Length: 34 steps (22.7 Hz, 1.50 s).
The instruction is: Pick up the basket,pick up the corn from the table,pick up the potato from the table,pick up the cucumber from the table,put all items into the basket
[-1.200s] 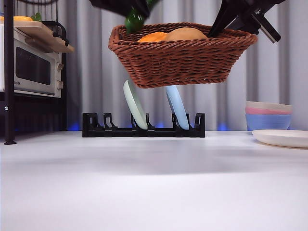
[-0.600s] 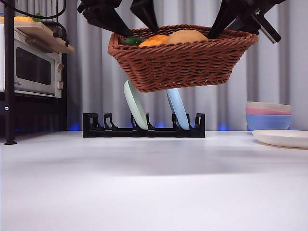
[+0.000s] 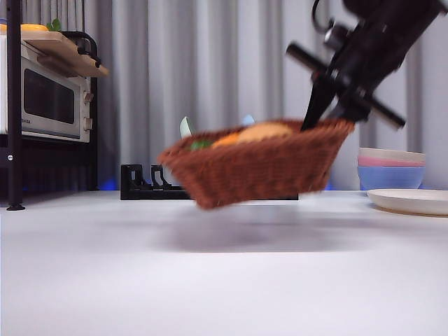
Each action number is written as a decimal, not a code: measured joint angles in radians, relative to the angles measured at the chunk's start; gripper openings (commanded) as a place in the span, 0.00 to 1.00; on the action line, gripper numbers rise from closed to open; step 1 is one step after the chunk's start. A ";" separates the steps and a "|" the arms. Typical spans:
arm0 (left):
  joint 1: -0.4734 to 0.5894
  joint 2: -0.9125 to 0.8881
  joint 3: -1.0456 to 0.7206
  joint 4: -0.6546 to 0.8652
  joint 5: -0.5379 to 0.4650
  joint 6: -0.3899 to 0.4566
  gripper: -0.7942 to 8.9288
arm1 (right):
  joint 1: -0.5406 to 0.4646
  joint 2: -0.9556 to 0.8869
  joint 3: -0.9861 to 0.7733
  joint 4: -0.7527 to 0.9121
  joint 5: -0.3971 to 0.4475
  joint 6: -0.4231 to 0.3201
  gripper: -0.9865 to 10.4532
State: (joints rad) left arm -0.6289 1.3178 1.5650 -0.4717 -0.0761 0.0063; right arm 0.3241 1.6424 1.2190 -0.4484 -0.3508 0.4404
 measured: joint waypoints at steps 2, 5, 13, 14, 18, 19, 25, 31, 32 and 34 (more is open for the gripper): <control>0.000 0.002 0.026 -0.041 0.000 0.001 0.63 | 0.015 0.049 0.000 0.000 -0.001 0.009 0.07; 0.000 0.002 0.031 -0.062 0.000 0.009 0.63 | 0.030 0.085 0.000 -0.010 0.007 0.013 0.07; 0.000 0.002 0.031 -0.108 -0.002 0.011 0.63 | 0.036 0.086 0.000 -0.084 0.119 0.012 0.56; 0.000 0.002 0.031 -0.116 -0.002 0.011 0.63 | 0.036 0.085 0.000 -0.083 0.124 0.008 0.60; 0.000 0.002 0.031 -0.173 -0.003 0.016 0.63 | 0.027 0.051 0.000 -0.084 0.145 -0.021 0.60; 0.000 0.000 0.031 -0.198 -0.003 0.023 0.62 | 0.025 0.017 0.000 -0.085 0.145 -0.034 0.57; 0.000 -0.105 0.032 -0.464 -0.076 0.111 0.07 | 0.023 -0.296 0.000 -0.102 0.146 -0.214 0.07; 0.000 -0.220 -0.062 -0.507 -0.142 0.114 0.07 | 0.033 -0.498 -0.023 -0.103 0.301 -0.373 0.08; 0.000 -0.253 -0.107 -0.481 -0.142 0.114 0.07 | 0.036 -0.531 -0.047 -0.077 0.315 -0.383 0.08; 0.000 -0.318 -0.205 -0.426 -0.148 0.114 0.07 | 0.044 -0.594 -0.109 -0.027 0.330 -0.399 0.08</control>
State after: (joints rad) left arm -0.6285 0.9997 1.3598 -0.8974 -0.2237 0.1204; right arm 0.3679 1.0489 1.1095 -0.4759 -0.0212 0.0418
